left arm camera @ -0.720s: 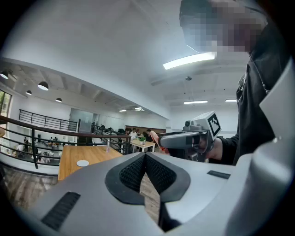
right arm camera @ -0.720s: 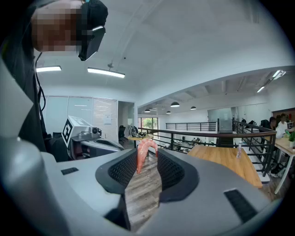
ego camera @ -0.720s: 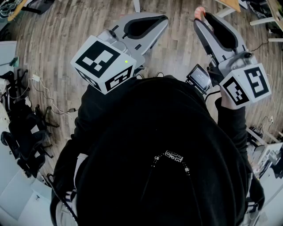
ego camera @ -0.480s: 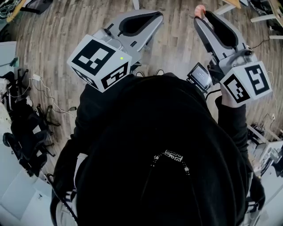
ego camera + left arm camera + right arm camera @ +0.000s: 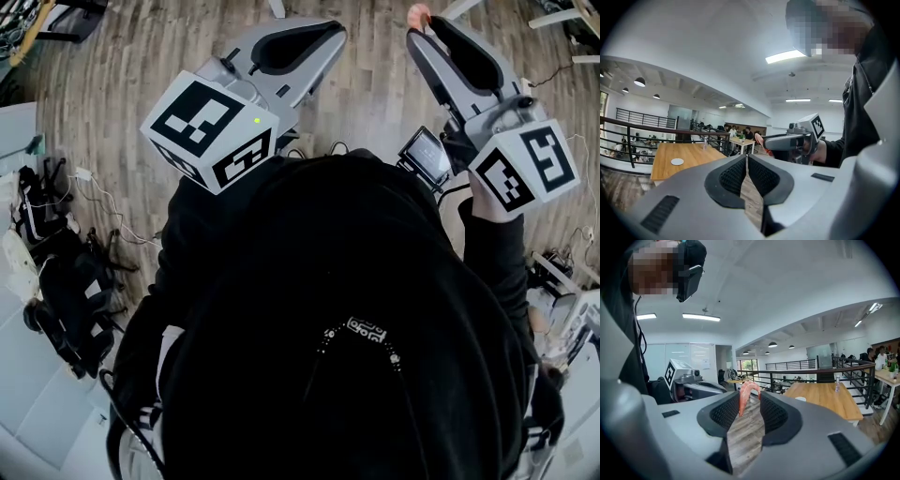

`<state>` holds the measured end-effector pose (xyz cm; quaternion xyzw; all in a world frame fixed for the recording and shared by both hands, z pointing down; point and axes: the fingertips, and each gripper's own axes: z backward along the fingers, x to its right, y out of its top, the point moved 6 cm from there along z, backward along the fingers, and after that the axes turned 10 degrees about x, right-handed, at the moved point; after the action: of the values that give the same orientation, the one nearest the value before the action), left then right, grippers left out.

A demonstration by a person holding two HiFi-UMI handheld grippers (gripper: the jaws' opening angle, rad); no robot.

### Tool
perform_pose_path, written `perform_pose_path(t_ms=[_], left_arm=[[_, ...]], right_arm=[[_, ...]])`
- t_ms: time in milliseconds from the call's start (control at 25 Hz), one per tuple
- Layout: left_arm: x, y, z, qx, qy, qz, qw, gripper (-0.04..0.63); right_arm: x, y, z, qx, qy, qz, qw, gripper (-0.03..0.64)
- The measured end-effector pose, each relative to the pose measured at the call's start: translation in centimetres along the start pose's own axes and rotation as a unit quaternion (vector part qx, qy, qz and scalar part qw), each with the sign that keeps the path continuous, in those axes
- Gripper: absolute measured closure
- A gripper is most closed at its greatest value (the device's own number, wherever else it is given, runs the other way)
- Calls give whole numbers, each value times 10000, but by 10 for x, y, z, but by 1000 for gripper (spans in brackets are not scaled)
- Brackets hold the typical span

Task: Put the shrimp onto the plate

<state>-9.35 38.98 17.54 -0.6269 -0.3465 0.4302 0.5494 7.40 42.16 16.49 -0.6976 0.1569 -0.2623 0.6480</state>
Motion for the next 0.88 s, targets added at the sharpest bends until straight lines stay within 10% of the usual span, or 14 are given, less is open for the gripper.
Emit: perform_pose_path(t_ms=[880], left_arm=[[56, -11, -42, -272, -428, -195, 9985, 597]], right_arm=[[46, -1, 76, 307, -354, -127, 9988, 466]])
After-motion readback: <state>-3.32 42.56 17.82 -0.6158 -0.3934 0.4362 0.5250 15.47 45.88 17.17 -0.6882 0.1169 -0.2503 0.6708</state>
